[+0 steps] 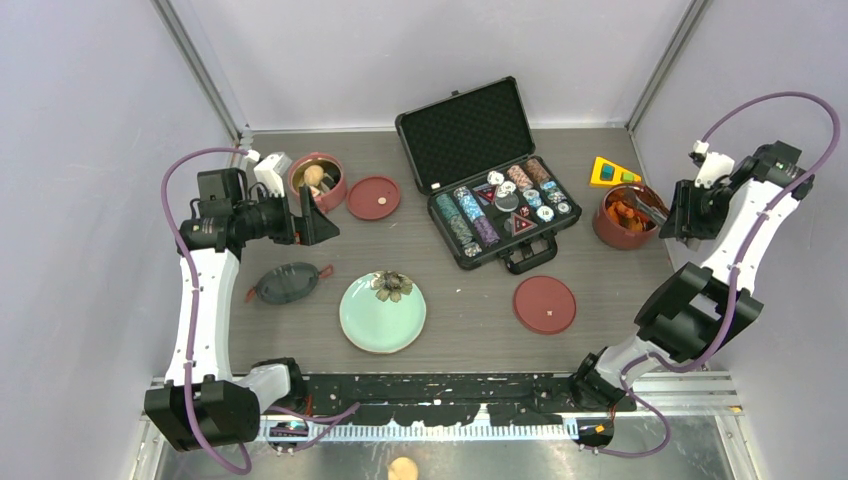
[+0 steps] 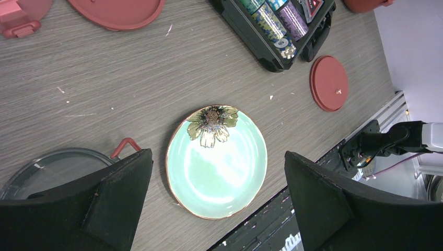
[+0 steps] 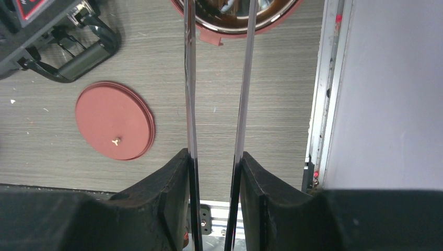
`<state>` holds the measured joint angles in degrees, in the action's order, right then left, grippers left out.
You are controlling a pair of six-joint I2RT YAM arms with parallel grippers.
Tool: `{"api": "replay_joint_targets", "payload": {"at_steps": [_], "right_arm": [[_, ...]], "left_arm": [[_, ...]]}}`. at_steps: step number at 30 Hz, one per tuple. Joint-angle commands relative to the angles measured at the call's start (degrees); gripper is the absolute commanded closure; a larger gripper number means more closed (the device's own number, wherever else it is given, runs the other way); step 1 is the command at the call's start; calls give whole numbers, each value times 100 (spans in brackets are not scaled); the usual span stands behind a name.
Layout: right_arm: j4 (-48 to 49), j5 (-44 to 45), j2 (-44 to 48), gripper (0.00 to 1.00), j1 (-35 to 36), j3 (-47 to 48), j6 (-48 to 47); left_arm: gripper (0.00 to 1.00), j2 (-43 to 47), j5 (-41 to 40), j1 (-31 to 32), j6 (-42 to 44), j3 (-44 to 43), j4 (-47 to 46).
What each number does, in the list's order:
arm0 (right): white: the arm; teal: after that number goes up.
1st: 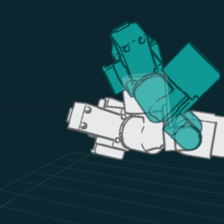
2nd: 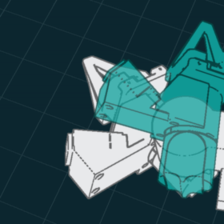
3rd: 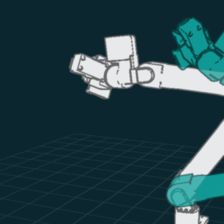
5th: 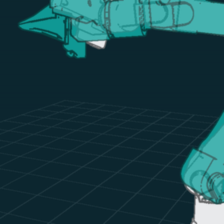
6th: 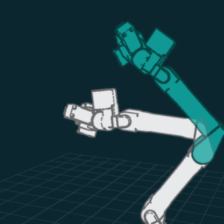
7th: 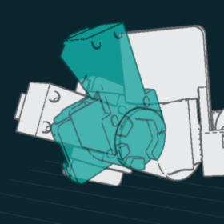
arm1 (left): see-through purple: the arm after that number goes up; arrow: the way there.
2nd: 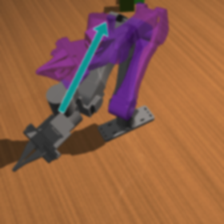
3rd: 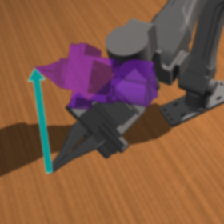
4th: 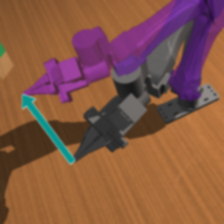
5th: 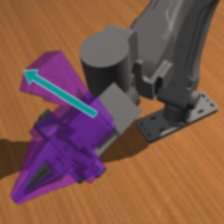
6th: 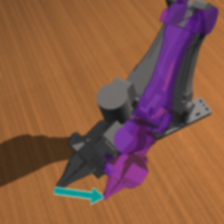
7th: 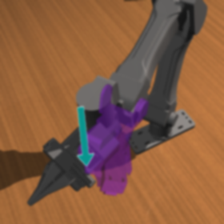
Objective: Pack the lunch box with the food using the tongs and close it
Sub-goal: Place the fake food in the packing box.
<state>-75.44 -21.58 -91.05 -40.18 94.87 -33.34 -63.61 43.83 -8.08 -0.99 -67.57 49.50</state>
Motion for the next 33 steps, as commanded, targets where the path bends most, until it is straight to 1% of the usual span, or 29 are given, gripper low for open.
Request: {"api": "replay_joint_targets", "payload": {"at_steps": [1, 4, 7, 10, 13, 18, 23, 28, 33], "right_arm": [[-203, -416, 183, 58, 135, 541, -49], [-274, -602, 325, 59, 374, 702, 54], [-294, -773, 543, 59, 854, 736, 190], [-225, -950, 835, 60, 1694, 630, 294], [34, -1059, 1145, 61, 2723, 410, 524], [706, -1266, 1429, 61, 4511, -86, 1119], [1506, -1093, 1403, 61, 5951, -751, 1546], [2480, -730, 1224, 61, 7189, -1390, 1841], [3363, -470, 926, 60, 8063, -1879, 2020]], "left_arm": [[0, 92, 198, -47, 73, -67, -204], [0, 60, 236, -46, 25, -104, -186], [0, 42, 261, -48, -45, -108, -210], [0, 33, 276, -45, -93, -124, -211], [0, 26, 267, -46, -180, -140, -246], [0, 6, 161, -45, -286, -177, -235], [0, 18, 10, -121, -389, -217, -188], [0, -75, -68, -385, -561, -310, -153], [0, -163, -108, -519, -586, -409, -49]]}}
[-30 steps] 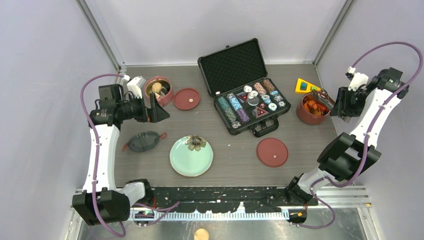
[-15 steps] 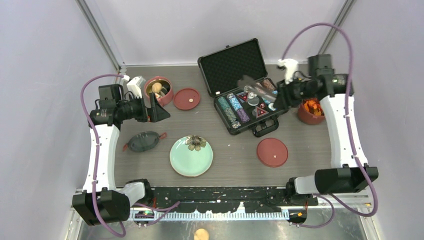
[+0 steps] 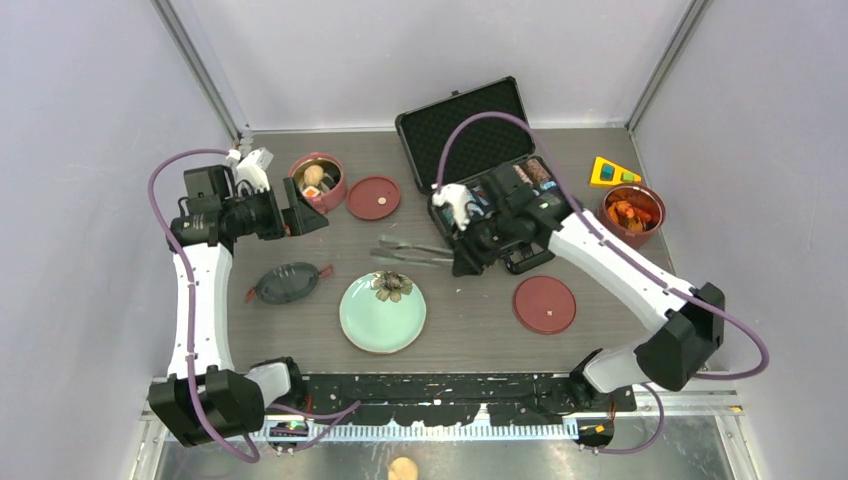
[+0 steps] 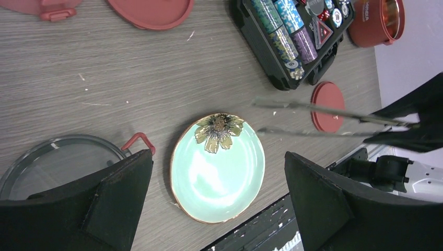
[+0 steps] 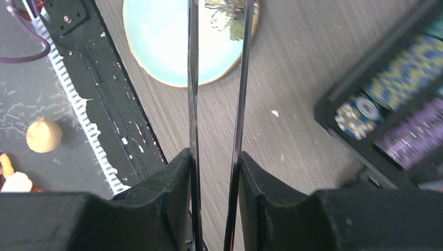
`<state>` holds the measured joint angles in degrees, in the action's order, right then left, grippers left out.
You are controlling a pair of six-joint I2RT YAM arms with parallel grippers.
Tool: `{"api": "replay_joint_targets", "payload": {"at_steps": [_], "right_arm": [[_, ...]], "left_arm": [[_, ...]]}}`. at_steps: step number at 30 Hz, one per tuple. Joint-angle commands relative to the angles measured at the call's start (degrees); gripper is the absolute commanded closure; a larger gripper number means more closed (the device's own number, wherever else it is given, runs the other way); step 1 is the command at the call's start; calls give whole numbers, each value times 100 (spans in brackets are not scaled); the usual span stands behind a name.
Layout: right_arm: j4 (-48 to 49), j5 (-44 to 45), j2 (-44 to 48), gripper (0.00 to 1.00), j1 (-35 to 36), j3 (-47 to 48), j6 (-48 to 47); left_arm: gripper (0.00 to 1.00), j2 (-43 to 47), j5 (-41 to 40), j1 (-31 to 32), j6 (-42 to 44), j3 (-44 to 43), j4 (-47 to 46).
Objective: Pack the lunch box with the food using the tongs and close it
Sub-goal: Place the fake food in the packing box, then move the plate to the center of the board.
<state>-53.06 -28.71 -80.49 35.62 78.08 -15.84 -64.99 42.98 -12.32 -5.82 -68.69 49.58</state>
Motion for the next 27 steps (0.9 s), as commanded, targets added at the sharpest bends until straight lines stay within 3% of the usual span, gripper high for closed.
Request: {"api": "replay_joint_targets", "payload": {"at_steps": [1, 9, 19, 27], "right_arm": [[1260, 302, -207, 59, 647, -300, 271], [2428, 676, -845, 60, 1446, -1075, 304], [3317, 769, -1047, 57, 1666, -2002, 19], [3165, 817, -1321, 70, 1950, -2008, -344]], "left_arm": [[0, -37, -24, -109, -111, -309, -54], [0, -90, -14, -113, -154, -320, -77], [0, -141, 34, -120, -180, -286, -141], [0, -162, 35, -114, -173, -308, -133]]}}
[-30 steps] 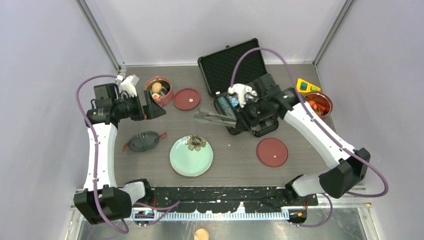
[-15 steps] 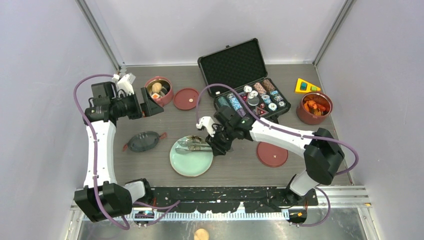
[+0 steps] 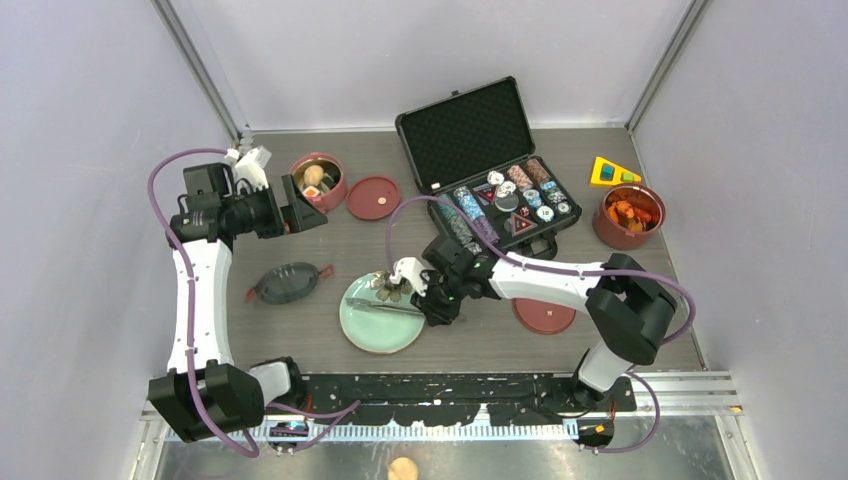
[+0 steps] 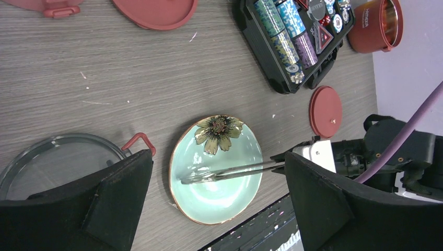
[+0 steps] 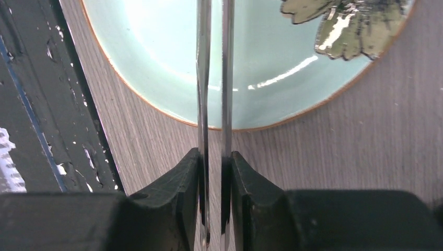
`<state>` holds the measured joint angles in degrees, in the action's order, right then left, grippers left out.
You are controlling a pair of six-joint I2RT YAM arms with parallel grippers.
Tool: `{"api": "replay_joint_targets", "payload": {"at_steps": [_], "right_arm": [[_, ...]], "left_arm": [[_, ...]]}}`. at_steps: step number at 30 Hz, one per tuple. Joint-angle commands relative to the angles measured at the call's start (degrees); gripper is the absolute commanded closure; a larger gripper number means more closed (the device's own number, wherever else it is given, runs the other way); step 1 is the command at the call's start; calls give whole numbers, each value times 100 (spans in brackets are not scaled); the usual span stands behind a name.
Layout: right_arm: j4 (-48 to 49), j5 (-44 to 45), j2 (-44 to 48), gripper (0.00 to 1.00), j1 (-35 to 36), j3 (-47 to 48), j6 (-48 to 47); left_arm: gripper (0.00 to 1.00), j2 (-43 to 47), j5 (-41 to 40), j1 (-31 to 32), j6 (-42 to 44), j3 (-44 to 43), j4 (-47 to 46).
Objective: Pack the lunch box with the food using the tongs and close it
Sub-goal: Move the plate to the center of the board.
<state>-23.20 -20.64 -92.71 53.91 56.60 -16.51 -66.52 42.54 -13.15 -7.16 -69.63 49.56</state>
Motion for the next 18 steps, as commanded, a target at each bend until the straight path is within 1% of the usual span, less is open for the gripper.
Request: {"api": "replay_joint_targets", "payload": {"at_steps": [1, 4, 7, 10, 14, 18], "right_arm": [[71, 8, -140, 72, 123, 206, -269], [80, 29, -73, 75, 128, 194, -193], [82, 180, 80, 76, 121, 175, -131], [-41, 227, -56, 76, 128, 277, -174], [75, 166, -325, 72, 128, 306, -335], [136, 311, -599, 71, 125, 389, -636]], "left_arm": [[0, -5, 75, -38, -40, -218, -126], [0, -14, 348, -30, 129, -237, -19], [0, -86, 362, -30, 732, -369, 358], [0, -141, 315, -29, 1244, -446, 667], [0, -110, 156, -22, 1370, -447, 740], [0, -81, 80, -22, 1308, -453, 692]]}}
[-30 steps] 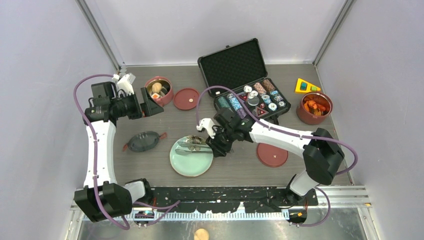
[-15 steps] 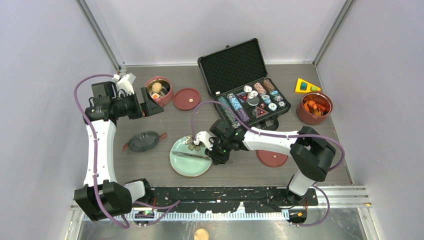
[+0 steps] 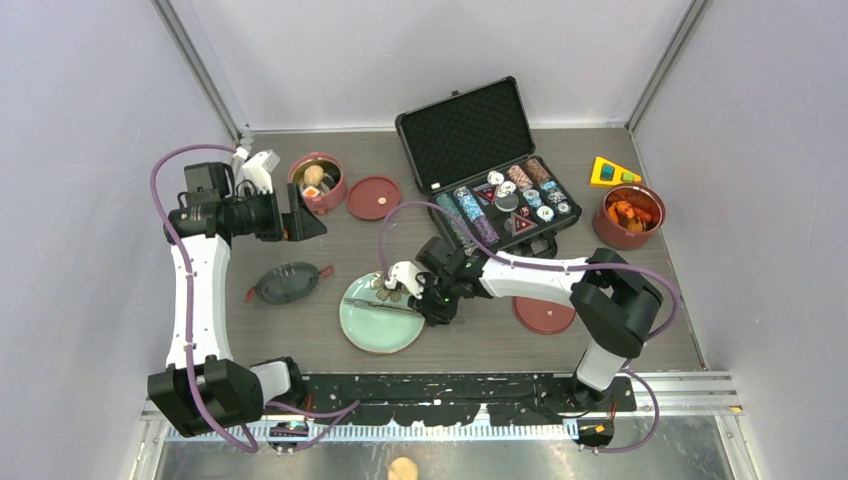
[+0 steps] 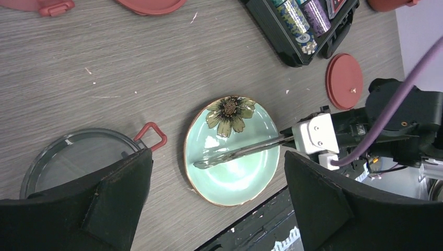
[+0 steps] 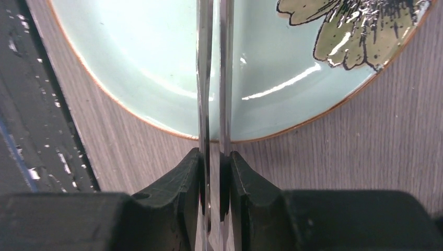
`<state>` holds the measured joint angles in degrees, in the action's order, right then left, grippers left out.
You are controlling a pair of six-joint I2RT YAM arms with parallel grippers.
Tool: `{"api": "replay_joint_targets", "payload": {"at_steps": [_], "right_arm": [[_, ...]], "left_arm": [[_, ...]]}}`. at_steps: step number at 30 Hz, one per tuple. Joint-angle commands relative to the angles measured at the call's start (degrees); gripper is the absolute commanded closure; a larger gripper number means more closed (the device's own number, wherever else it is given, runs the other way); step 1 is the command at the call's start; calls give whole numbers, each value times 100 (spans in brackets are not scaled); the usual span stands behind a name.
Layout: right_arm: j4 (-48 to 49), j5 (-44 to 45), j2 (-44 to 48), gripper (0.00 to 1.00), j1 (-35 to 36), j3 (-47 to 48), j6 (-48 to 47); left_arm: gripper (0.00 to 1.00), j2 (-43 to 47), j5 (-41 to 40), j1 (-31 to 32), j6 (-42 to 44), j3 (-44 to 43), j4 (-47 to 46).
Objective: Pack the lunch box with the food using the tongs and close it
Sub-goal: Move the plate to the center of the board.
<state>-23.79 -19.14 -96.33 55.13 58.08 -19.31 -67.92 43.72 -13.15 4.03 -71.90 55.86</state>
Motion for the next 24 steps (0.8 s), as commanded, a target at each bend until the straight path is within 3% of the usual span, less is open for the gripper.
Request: {"api": "replay_joint_targets", "payload": {"at_steps": [1, 10, 24], "right_arm": [[199, 201, -281, 71, 1, 249, -446], [175, 328, -436, 67, 4, 367, -930], [-255, -43, -1203, 64, 120, 1474, -1393]], "left_arm": [[0, 60, -54, -22, 164, -234, 55], [0, 62, -91, -27, 26, -278, -54], [0, 13, -239, -39, -85, -440, -154]]}}
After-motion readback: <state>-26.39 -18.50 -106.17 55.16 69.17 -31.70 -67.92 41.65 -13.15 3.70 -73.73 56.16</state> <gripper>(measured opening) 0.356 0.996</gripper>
